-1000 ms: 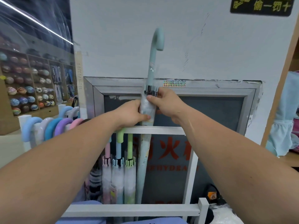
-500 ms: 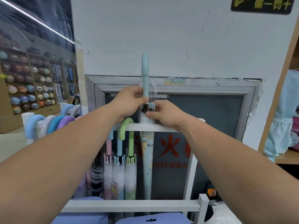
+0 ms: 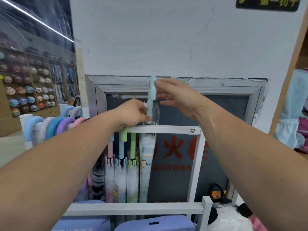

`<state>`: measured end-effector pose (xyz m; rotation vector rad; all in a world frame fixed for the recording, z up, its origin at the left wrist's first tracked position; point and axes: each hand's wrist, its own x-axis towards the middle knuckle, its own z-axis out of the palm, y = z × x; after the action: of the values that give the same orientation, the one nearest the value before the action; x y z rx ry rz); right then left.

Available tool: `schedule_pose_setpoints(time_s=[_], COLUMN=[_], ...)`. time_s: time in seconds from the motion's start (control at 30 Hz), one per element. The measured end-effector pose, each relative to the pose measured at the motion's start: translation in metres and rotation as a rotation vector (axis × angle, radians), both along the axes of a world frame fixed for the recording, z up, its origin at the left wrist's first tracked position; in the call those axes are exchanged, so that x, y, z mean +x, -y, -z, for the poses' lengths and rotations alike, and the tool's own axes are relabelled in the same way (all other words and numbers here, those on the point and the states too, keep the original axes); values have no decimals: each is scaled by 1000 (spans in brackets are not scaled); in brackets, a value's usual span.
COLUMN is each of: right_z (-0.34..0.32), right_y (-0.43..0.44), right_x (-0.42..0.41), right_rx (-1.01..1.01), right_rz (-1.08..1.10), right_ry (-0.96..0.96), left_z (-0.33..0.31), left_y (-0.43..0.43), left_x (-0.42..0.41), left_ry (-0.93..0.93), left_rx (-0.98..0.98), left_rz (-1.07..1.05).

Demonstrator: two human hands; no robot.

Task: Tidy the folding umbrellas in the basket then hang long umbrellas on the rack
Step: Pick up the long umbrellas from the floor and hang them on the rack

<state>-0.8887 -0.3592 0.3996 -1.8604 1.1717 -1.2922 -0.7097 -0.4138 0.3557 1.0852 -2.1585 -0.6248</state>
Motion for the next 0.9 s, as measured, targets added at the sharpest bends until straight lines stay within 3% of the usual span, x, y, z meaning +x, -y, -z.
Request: schedule_pose_setpoints(time_s=[0.27,0.43,0.5,0.63,0.9], right_z=[4,18,24,35,51], right_y=[3,13,16,23,23], right_x=[1,8,9,9,19], right_rx=[3,-63,-49,-18,9], right_rz=[-101,-53,-36,-25,-7], right_ry=[-54,-30,-5,-11,-232], left_z=[6,-8,-14,-20,-2], left_y=[7,3,2,-5,-12], left_x=[-1,12,21,31,42], left_ry=[168,297,203,-175,-54], left_rx=[-70,-73,-34,32,-45], left_rz=[-76,-93,-99,-50,37])
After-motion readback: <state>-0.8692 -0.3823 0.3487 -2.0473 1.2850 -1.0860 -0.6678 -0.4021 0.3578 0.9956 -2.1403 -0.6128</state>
